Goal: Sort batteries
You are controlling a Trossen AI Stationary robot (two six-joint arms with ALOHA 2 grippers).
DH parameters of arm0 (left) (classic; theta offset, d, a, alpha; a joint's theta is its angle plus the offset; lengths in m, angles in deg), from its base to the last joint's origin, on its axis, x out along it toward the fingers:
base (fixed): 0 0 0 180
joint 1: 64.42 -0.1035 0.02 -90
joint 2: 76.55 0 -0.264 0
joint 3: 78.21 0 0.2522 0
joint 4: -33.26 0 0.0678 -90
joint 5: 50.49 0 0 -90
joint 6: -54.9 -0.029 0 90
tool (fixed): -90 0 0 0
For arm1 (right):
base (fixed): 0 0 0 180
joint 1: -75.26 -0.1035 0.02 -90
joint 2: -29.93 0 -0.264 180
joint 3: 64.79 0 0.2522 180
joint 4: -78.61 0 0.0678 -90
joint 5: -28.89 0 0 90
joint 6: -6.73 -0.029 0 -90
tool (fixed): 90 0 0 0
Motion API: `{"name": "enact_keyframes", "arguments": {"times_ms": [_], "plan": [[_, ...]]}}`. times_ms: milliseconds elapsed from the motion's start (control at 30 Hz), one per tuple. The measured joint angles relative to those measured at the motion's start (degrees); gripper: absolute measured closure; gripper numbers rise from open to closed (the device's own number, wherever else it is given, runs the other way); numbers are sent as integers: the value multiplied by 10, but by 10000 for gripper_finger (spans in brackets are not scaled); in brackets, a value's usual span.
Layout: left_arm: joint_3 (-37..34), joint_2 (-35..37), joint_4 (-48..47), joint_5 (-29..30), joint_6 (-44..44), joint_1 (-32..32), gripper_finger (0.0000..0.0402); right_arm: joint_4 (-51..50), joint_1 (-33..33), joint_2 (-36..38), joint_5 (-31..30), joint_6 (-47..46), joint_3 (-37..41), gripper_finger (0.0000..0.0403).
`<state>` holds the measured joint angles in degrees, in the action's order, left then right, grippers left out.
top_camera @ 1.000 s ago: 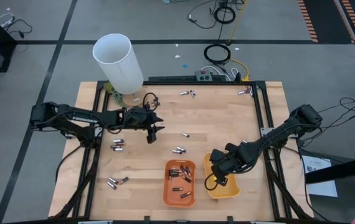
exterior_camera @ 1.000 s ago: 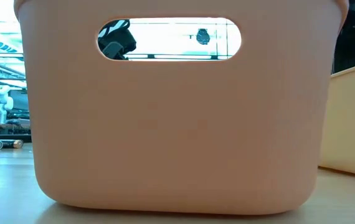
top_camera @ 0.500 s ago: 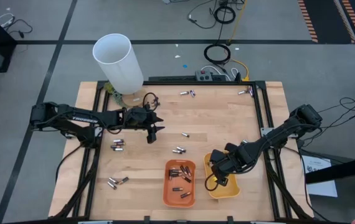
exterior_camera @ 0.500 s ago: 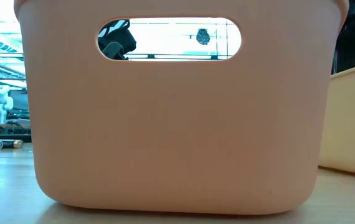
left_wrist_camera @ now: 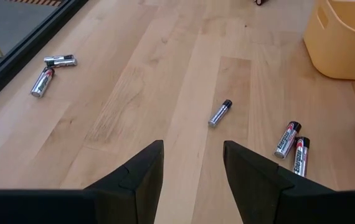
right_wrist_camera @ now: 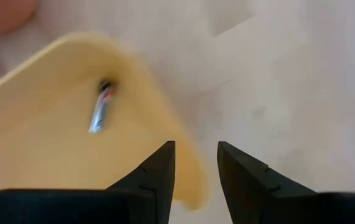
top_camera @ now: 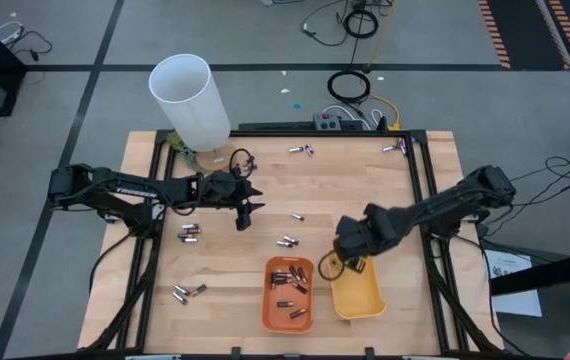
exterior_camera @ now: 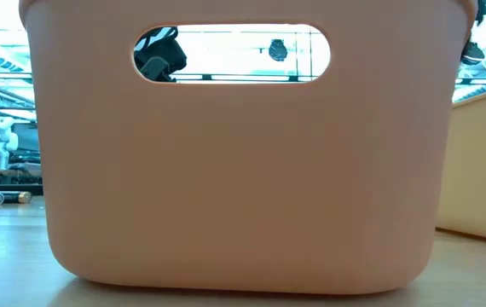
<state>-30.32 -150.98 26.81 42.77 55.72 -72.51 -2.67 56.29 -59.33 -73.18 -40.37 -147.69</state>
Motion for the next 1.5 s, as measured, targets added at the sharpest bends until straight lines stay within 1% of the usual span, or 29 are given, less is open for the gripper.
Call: {"name": "enact_keyframes", "arguments": {"times_ms": [100, 167, 300, 400, 500, 700, 833, 1000, 1200, 1500], "plan": [[0, 0, 0, 0, 1, 0, 224, -53, 30, 0, -37, 15, -34, 293], [0, 0, 0, 0, 1, 0, 224, -84, 52, 1, -37, 17, -41, 293], [0, 0, 0, 0, 1, 0, 224, -144, 94, 0, 33, 49, -14, 293], [0, 0, -1, 0, -1, 0, 224, -159, 132, 0, 62, 65, 29, 293], [0, 0, -1, 0, -1, 0, 224, -160, 173, 0, 68, 78, 76, 293], [0, 0, -2, 0, -1, 0, 224, -118, 253, 0, 138, 95, 165, 293], [0, 0, -2, 0, -1, 0, 224, -80, 292, 0, 166, 106, 214, 293], [0, 0, -2, 0, 0, 0, 224, -61, 313, 0, 165, 122, 243, 293], [0, 0, -2, 0, -1, 0, 224, -29, 314, 0, 167, 129, 246, 293], [0, 0, -4, 0, -1, 0, 224, -25, 314, 0, 169, 129, 246, 293]]}}
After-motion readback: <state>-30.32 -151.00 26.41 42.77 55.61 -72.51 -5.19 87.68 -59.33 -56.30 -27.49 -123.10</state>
